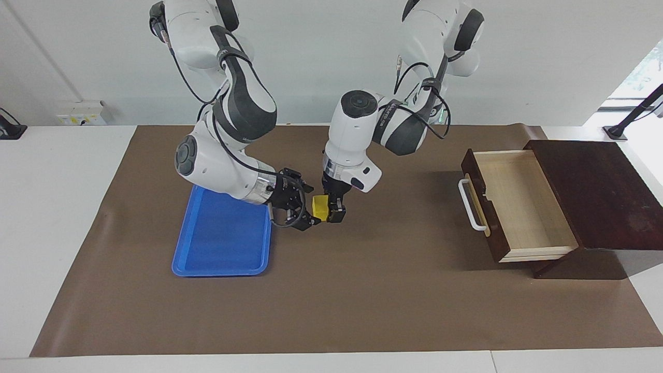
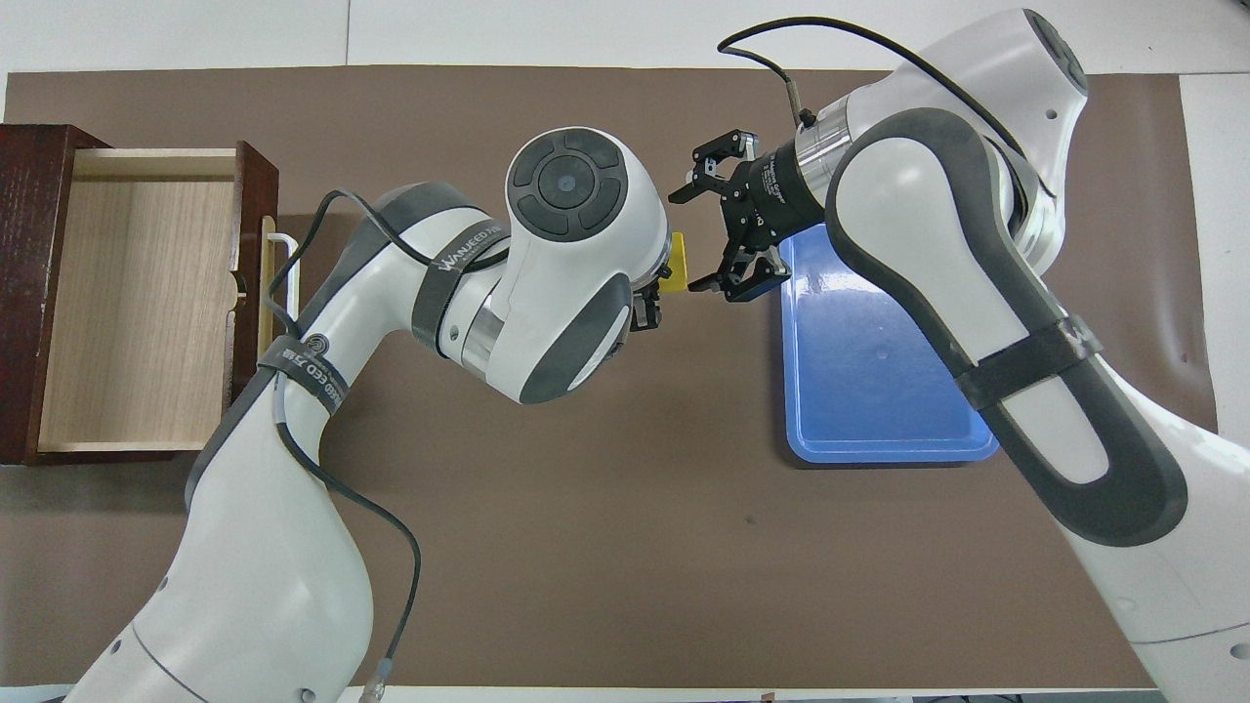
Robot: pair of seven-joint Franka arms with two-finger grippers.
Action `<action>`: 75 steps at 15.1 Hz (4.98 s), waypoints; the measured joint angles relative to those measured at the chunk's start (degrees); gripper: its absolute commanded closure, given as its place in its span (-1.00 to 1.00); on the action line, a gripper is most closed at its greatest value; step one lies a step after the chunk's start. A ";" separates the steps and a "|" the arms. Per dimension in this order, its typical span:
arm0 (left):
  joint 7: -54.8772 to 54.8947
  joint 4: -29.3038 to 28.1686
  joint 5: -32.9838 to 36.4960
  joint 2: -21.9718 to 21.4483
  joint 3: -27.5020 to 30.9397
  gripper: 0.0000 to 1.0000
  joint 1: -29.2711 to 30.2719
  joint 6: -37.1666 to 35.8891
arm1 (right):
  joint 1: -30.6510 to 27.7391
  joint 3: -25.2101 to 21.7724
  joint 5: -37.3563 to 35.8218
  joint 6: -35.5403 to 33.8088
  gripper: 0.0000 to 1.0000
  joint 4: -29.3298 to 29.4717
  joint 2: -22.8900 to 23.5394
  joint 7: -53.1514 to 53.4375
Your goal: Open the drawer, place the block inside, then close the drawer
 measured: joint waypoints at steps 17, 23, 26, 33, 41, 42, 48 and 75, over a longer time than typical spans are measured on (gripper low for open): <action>67.74 -3.77 -0.03 -11.51 0.76 1.00 32.50 -22.43 | -17.94 -1.24 -19.98 -24.48 -1.00 1.75 -9.52 -46.91; 76.01 -13.43 -0.06 -14.81 0.75 1.00 40.84 -12.94 | -20.73 -1.32 -30.81 -27.11 -1.00 1.69 -15.14 -75.37; 75.86 -21.53 -0.05 -18.00 0.83 1.00 42.24 -7.93 | -20.74 -1.30 -32.52 -29.13 -1.00 1.66 -18.41 -79.85; 75.79 -33.41 -0.06 -23.15 0.46 -1.00 44.31 0.61 | -19.62 -0.82 -37.63 -33.36 -1.00 -0.13 -25.24 -87.94; 54.68 -24.35 2.27 -22.46 -0.88 -1.00 29.89 -7.12 | -12.32 -8.40 -39.26 -21.70 -1.00 -6.43 -25.53 -91.31; 52.46 -25.64 2.63 -22.09 -0.91 -1.00 28.44 -6.21 | -12.30 -8.77 -39.26 -21.66 -1.00 -6.60 -25.53 -91.54; 50.54 -30.32 6.29 -21.17 0.27 -1.00 31.29 -0.23 | -12.67 -9.21 -38.08 -24.67 -1.00 -7.31 -25.56 -91.63; 116.10 -14.31 4.84 -28.50 -2.69 -1.00 38.12 -30.22 | -10.65 -12.13 -37.15 -20.77 -1.00 -9.24 -26.14 -90.68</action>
